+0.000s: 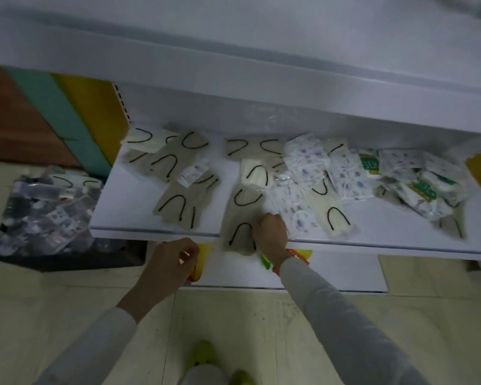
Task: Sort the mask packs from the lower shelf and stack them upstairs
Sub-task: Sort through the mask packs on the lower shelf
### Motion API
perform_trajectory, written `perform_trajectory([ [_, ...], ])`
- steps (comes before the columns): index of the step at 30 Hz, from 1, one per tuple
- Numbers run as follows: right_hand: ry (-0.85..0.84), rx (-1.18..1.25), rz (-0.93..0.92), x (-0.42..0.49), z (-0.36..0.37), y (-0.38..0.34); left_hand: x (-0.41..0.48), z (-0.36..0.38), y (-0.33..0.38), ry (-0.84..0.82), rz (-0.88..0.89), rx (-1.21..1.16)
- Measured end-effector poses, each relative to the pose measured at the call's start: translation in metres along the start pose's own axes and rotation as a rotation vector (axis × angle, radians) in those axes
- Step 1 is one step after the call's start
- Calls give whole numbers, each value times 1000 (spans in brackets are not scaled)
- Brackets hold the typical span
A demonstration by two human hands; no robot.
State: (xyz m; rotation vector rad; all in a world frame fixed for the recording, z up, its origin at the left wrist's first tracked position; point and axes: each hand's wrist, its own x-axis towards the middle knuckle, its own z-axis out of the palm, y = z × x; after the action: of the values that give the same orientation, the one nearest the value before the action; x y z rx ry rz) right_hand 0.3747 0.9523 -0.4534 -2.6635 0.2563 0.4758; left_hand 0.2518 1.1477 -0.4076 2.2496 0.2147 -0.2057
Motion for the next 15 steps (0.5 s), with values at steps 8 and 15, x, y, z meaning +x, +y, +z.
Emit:
perform_trajectory([
  [8,0,247,283,20,17,-34,22,7,-8,-44,10,-6],
  [15,-59,412,212,7,9,-38,40,14,-16,27,-160,-139],
])
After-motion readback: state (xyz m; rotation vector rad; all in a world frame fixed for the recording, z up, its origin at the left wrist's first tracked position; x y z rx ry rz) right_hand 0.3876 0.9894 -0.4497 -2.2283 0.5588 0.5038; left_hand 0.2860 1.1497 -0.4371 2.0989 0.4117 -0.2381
